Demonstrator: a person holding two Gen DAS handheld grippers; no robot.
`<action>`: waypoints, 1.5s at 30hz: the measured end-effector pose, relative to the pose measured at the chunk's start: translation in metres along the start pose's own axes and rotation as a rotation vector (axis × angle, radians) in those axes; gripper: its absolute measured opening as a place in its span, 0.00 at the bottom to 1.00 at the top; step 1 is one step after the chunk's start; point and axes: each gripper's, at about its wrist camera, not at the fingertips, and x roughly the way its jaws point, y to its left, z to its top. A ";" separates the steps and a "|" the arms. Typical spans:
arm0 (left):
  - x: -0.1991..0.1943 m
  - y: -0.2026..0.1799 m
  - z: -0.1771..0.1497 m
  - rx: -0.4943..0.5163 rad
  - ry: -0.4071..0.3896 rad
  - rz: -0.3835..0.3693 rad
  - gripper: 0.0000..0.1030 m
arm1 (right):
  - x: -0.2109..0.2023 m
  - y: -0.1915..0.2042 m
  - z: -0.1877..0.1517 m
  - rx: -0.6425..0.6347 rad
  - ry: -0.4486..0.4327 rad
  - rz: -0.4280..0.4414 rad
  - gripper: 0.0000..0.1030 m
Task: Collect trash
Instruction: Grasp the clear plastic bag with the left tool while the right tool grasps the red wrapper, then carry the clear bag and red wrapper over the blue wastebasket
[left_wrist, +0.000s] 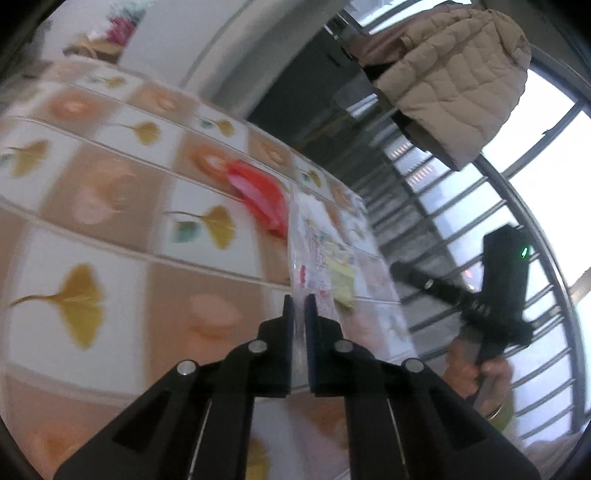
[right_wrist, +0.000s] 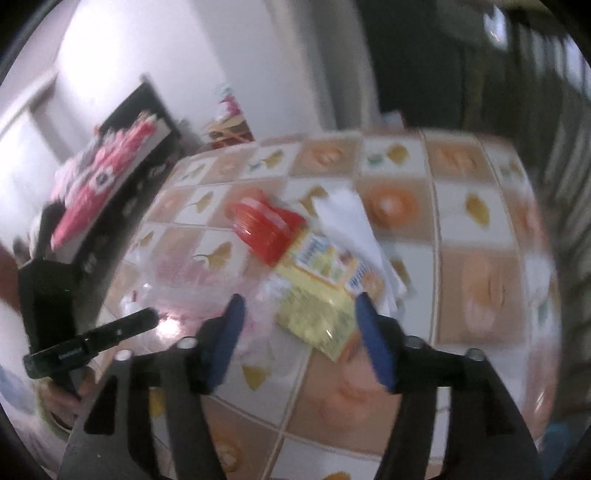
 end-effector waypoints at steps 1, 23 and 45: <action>-0.005 0.003 -0.002 -0.001 -0.006 0.016 0.05 | 0.004 0.005 0.004 -0.025 0.002 -0.003 0.66; -0.043 0.043 -0.023 -0.029 -0.082 0.185 0.05 | 0.144 0.040 0.074 -0.120 0.216 -0.069 0.32; -0.057 0.015 -0.025 -0.017 -0.108 0.036 0.04 | 0.014 0.032 -0.008 0.082 0.087 0.124 0.20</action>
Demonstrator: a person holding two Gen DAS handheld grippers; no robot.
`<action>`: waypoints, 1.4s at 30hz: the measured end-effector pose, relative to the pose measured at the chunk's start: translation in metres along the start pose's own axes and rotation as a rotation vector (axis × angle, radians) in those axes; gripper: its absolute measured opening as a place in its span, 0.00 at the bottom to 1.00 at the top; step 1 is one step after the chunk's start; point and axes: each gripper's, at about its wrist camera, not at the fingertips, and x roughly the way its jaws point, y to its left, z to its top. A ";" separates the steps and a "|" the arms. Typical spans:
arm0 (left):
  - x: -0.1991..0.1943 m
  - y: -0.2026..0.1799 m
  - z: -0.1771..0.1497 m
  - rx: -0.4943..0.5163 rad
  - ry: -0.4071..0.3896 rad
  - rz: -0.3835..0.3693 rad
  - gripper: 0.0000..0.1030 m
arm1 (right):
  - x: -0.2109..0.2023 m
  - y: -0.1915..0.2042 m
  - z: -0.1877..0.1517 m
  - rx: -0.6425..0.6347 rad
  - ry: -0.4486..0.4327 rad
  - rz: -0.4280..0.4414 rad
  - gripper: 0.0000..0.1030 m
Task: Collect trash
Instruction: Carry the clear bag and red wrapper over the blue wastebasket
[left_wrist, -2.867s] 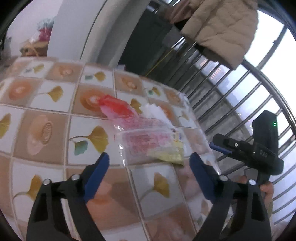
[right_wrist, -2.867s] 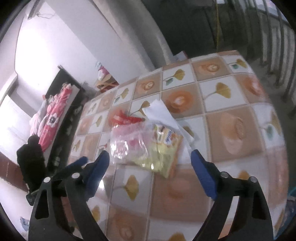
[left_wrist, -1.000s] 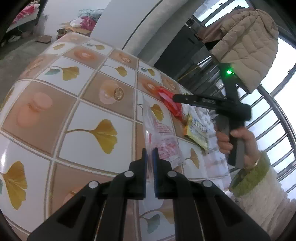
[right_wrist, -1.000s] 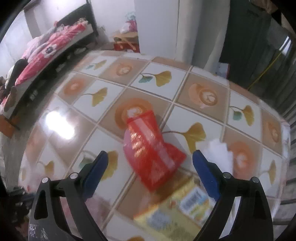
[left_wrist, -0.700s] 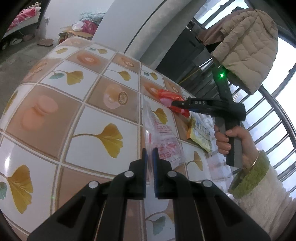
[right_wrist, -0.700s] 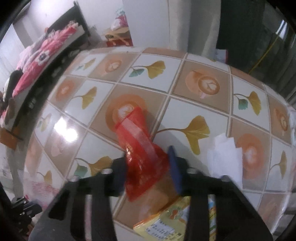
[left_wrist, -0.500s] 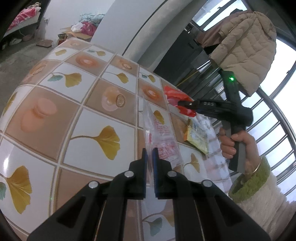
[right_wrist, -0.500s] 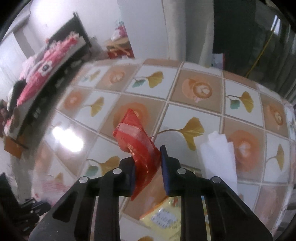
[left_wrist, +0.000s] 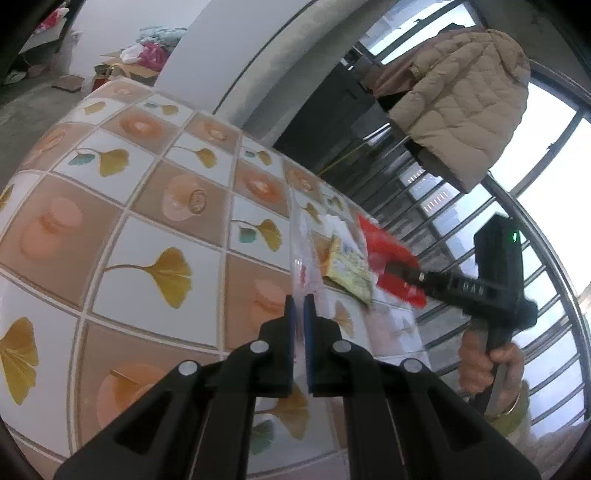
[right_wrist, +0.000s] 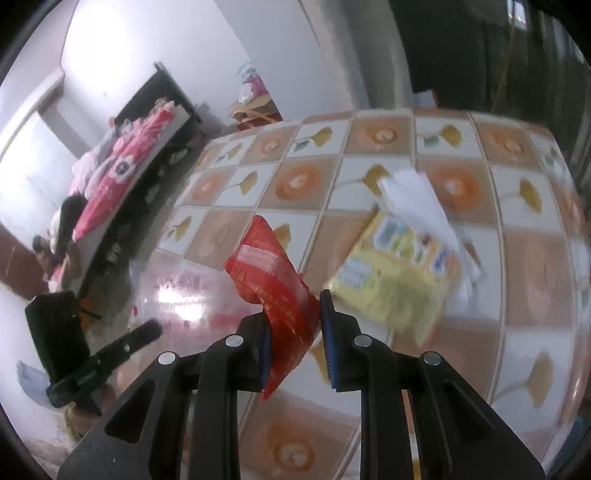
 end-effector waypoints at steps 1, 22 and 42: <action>-0.002 -0.003 0.000 0.003 -0.003 -0.006 0.04 | -0.004 -0.002 -0.005 0.017 -0.005 0.010 0.20; -0.024 -0.079 -0.008 0.119 0.011 -0.069 0.04 | -0.081 -0.041 -0.071 0.226 -0.154 0.099 0.21; 0.059 -0.212 -0.073 0.361 0.203 -0.158 0.04 | -0.175 -0.124 -0.158 0.451 -0.316 0.011 0.21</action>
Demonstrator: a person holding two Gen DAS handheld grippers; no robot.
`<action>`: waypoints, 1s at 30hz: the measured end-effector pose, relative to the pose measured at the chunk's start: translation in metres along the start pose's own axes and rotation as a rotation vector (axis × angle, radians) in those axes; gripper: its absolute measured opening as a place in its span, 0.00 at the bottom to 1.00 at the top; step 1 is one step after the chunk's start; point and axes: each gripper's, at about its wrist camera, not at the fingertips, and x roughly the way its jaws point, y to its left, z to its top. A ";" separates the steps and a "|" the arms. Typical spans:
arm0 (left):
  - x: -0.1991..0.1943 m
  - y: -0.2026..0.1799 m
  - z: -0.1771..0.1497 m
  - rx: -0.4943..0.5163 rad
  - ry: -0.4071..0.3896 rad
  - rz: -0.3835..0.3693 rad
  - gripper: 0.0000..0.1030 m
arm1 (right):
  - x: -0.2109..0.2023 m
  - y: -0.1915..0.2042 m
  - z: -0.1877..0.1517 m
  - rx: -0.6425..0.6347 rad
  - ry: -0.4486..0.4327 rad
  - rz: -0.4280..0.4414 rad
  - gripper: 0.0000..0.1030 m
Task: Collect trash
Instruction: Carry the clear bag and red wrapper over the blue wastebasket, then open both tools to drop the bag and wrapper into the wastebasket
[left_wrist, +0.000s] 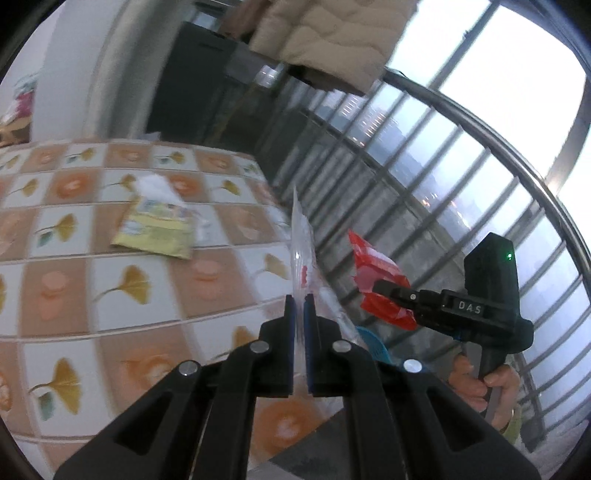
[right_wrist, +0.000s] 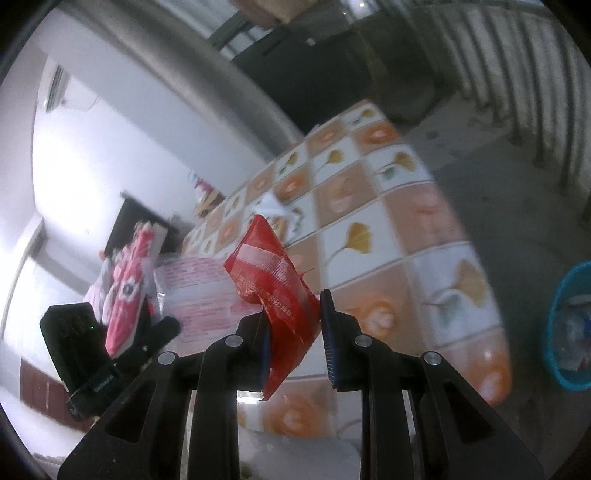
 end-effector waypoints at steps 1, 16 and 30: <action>0.010 -0.011 0.000 0.023 0.015 -0.010 0.04 | -0.005 -0.005 -0.001 0.010 -0.010 -0.008 0.21; 0.103 -0.133 0.007 0.253 0.146 -0.090 0.04 | -0.133 -0.121 -0.031 0.273 -0.272 -0.168 0.21; 0.261 -0.215 -0.045 0.329 0.488 -0.056 0.04 | -0.186 -0.278 -0.136 0.754 -0.398 -0.291 0.22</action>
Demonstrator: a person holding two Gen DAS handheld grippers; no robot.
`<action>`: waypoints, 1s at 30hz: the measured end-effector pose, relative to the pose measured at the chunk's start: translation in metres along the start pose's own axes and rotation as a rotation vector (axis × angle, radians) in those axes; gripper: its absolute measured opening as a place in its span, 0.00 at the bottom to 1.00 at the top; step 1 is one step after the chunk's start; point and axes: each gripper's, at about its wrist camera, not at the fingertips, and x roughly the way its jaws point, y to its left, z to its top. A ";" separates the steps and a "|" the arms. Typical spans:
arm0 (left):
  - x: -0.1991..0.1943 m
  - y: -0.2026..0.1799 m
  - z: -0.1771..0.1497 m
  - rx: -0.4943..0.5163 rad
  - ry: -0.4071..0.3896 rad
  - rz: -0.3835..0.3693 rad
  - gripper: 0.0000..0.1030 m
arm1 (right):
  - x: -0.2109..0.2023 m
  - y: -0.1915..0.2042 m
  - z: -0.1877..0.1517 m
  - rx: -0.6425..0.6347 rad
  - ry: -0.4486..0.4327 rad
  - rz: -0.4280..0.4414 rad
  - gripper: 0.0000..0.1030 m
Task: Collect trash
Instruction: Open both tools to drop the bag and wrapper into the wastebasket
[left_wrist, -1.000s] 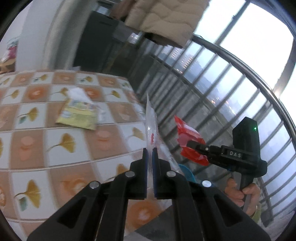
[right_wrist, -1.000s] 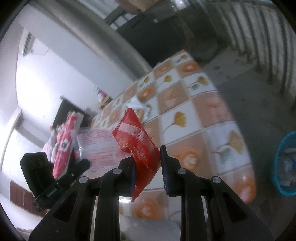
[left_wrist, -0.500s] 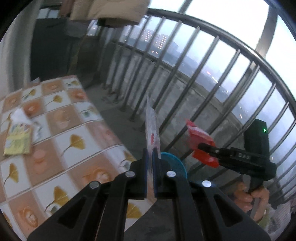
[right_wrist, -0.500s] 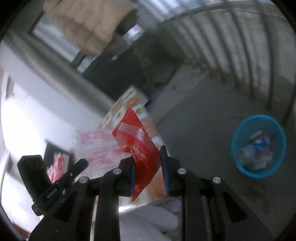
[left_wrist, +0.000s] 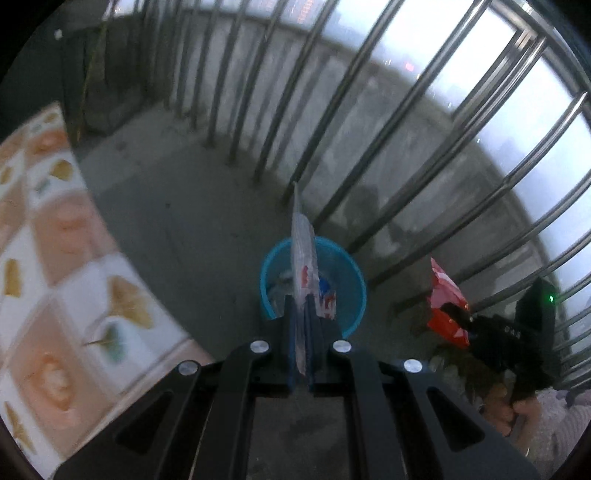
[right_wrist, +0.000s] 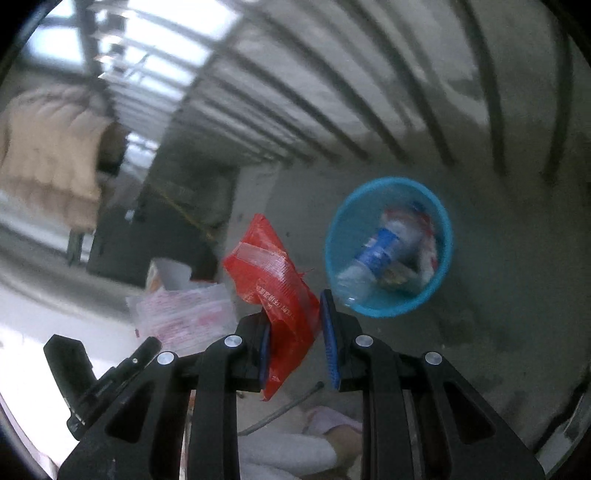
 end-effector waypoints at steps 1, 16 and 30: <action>0.009 -0.003 0.002 -0.003 0.014 0.003 0.04 | 0.005 -0.007 0.003 0.018 0.004 -0.003 0.22; 0.100 -0.017 0.023 -0.033 0.098 0.037 0.04 | 0.130 -0.106 0.021 0.490 0.079 0.017 0.63; 0.135 -0.044 0.029 0.062 0.118 -0.011 0.04 | 0.101 -0.126 0.028 0.422 0.040 -0.049 0.73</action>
